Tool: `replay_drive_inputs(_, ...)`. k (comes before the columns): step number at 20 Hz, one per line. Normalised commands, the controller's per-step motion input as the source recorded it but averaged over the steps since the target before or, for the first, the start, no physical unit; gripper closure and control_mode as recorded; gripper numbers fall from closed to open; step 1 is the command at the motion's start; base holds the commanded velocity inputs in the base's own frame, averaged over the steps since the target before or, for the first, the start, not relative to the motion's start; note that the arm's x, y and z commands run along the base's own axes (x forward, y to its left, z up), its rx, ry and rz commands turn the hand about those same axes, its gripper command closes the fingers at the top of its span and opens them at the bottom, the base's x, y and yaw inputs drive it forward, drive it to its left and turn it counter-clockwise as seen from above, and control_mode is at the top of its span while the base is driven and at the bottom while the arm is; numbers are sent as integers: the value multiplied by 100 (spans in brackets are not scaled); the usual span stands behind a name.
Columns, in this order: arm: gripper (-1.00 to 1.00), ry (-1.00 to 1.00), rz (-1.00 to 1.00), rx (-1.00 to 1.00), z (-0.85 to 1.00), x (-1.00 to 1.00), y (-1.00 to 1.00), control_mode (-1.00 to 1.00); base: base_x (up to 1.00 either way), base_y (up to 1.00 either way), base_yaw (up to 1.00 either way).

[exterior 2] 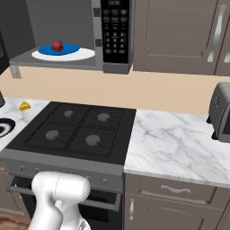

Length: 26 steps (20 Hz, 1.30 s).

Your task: Pick the bell pepper from the counter and place it in the microwave. Then turn on the microwave.

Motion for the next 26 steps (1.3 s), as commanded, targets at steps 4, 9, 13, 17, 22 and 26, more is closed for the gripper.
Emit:
replay_drive_inputs(4,-100,0,-2,11,0,17,13,-100,0,0,0)
replay_drive_inputs(9,-100,0,-3,5,0,23,2,-100,0,0,0)
replay_drive_inputs(13,-100,0,-10,0,2,17,-1,-100,0,0,0)
replay_drive_inputs(17,-100,0,-11,0,3,13,0,-100,0,0,0)
replay_drive_inputs(22,-100,0,-11,0,7,9,0,-100,0,0,0)
replay_drive_inputs(26,-100,0,-11,0,6,5,0,-100,0,0,0)
